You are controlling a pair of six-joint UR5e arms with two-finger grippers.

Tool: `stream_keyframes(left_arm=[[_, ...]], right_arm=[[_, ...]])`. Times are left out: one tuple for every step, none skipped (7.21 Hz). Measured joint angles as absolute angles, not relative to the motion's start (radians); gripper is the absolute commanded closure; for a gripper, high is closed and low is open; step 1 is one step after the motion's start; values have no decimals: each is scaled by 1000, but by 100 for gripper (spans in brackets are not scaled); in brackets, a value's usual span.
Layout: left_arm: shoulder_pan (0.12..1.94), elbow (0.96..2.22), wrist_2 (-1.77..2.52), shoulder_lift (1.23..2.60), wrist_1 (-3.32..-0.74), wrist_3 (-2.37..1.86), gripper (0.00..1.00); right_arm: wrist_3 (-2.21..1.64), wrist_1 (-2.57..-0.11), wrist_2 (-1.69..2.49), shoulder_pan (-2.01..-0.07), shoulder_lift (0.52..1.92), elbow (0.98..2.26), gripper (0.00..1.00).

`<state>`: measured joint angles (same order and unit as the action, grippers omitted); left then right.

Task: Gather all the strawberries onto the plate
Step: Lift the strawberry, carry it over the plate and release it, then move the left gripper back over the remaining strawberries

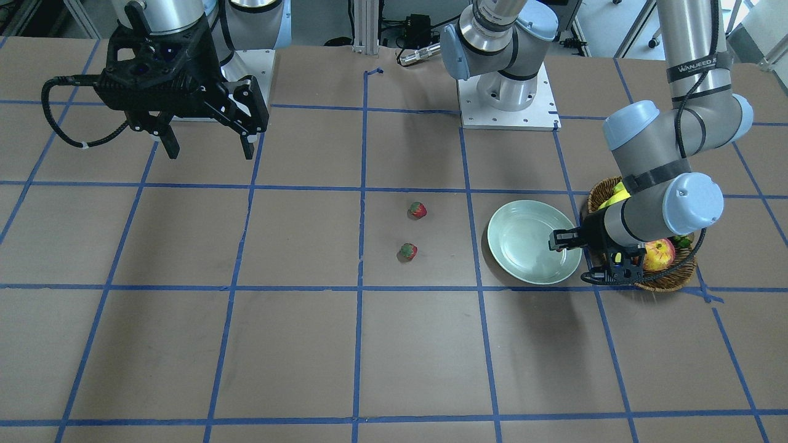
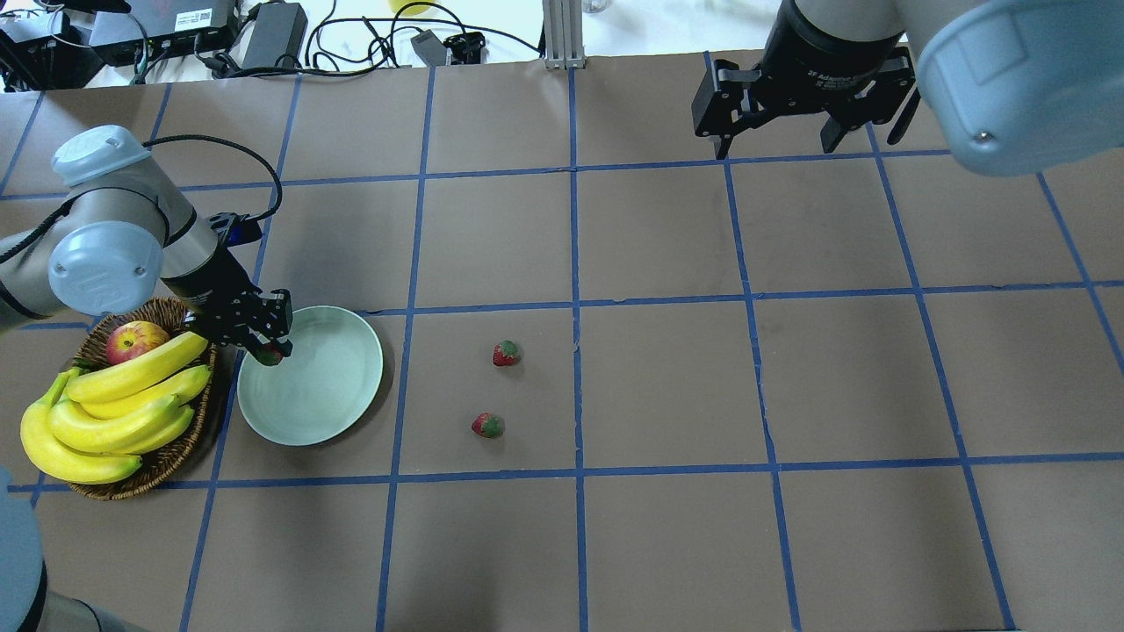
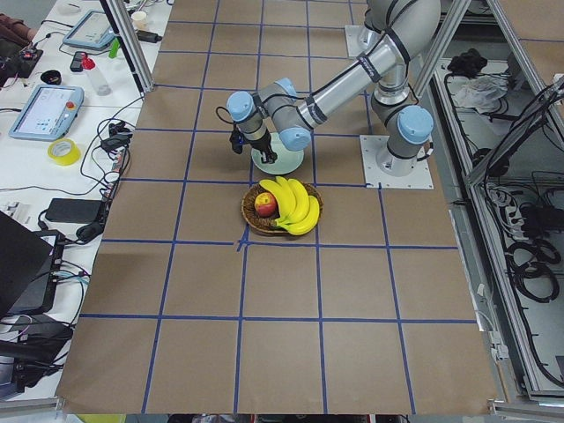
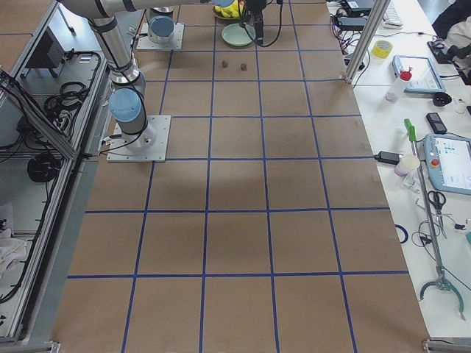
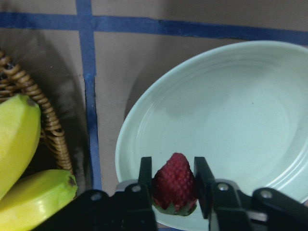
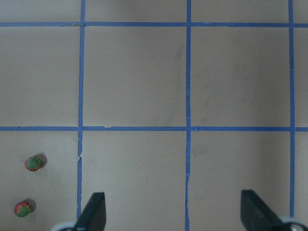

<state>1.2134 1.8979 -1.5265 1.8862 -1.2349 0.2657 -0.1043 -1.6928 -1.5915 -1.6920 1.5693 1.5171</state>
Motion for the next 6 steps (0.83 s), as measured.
stream_keyframes(left_arm=[[1214, 1893, -1518, 1886, -1233, 265, 0], [1220, 1878, -1516, 1880, -1233, 256, 0], [1247, 1845, -1516, 1871, -1238, 225, 0], [1303, 1809, -1516, 1861, -1243, 165, 0], [1377, 1785, -1514, 1854, -1240, 88, 0], [1453, 1777, -1510, 1857, -1212, 7, 0]], right_arm=[[-104, -1693, -1591, -1692, 1569, 1517, 0], [-104, -1693, -1592, -1692, 1569, 1517, 0], [-104, -1693, -1591, -1693, 1570, 1517, 0], [-104, -1693, -1591, -1694, 1570, 1517, 0], [-104, -1693, -1591, -1695, 1571, 1517, 0], [-104, -1693, -1591, -1695, 1570, 1517, 0]])
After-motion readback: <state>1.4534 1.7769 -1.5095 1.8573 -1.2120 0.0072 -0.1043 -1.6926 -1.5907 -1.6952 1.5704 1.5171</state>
